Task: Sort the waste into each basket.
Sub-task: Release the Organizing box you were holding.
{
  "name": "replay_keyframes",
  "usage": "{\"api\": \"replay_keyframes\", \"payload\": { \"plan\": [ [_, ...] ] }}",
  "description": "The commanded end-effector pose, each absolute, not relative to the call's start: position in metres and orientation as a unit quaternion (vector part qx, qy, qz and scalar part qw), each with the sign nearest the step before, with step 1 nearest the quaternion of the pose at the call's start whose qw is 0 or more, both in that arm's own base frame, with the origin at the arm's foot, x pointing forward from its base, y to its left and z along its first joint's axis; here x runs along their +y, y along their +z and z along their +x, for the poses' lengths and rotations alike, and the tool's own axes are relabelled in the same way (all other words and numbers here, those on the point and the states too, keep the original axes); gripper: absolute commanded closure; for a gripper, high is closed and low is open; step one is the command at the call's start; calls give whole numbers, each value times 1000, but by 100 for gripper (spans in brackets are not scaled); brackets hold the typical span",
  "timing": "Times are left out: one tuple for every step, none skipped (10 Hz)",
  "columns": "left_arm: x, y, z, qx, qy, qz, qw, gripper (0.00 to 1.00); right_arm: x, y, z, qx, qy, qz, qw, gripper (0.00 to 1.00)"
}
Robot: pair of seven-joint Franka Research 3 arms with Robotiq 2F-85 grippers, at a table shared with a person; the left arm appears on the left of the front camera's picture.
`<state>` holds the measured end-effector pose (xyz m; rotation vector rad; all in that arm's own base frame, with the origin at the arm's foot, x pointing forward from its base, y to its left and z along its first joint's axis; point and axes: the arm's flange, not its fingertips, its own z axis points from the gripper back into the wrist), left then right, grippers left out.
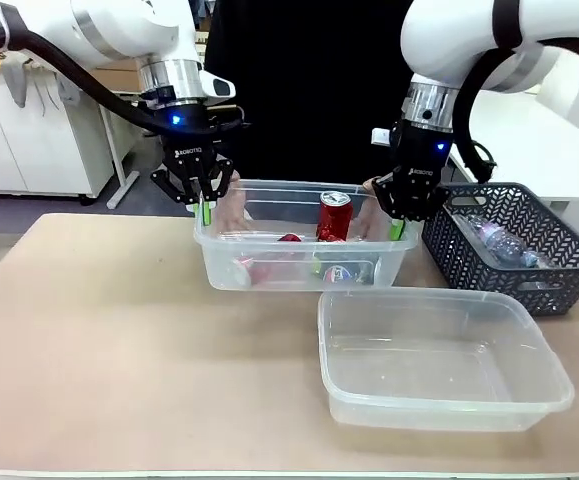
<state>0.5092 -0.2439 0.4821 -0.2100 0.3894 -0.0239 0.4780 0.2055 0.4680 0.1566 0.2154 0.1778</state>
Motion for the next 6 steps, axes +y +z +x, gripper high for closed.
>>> {"api": "replay_keyframes", "payload": {
  "plan": [
    [-245,481,503,192,-21,-104,976,93,210,469,475,109,92,77,987,95],
    [-245,481,503,192,-21,-104,976,93,210,469,475,109,92,77,987,95],
    [-245,481,503,192,-21,-104,976,93,210,469,475,109,92,77,987,95],
    [-245,481,503,192,-21,-104,976,93,210,469,475,109,92,77,987,95],
    [-245,481,503,192,-21,-104,976,93,210,469,475,109,92,77,987,95],
    [-245,481,503,192,-21,-104,976,93,210,469,475,109,92,77,987,95]
  ]
}}
